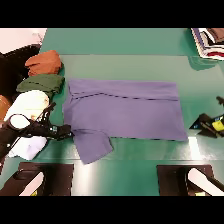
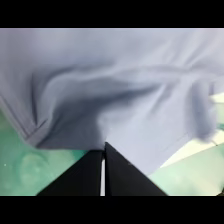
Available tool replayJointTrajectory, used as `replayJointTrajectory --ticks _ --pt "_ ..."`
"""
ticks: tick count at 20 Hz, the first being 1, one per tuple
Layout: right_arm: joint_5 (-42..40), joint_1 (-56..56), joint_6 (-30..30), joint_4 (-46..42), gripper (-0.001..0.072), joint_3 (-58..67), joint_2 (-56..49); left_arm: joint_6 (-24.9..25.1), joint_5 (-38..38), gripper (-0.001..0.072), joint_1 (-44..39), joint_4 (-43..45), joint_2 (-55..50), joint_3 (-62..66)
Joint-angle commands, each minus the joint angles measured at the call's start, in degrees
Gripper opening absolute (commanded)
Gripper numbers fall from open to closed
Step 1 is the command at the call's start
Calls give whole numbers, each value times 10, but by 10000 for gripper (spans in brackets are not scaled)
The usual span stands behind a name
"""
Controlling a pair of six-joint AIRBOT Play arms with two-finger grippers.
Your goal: Fold the shirts.
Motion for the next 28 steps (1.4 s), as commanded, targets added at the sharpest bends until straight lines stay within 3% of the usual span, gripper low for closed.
replayJointTrajectory --ticks 1,4,6,7,10,11,16,19,23,28 --pt "-49 -45 -8 54 497 -88 -22 6 -3 24 0 4 0 34" --pt "-97 -6 -9 74 483 -103 -54 5 -6 24 0 4 0 37" --pt "-116 28 -9 75 427 -101 -63 6 -10 24 0 4 0 37" --pt "-120 42 -9 72 363 -98 -64 6 -14 24 0 5 0 37" --pt "-118 77 -9 47 38 -88 -40 9 -60 23 0 38 0 44" --pt "-105 84 -8 30 13 -83 -23 5 -88 22 0 63 0 55" --pt "29 85 -9 -87 13 -68 122 -51 -207 23 0 93 130 74" --pt "50 87 -8 -89 12 -68 205 -81 -241 23 0 94 181 95" --pt "0 142 18 -89 11 -2 179 -39 -152 23 0 99 115 150" --pt "-84 211 24 -89 11 143 -7 21 4 24 0 105 -87 243"
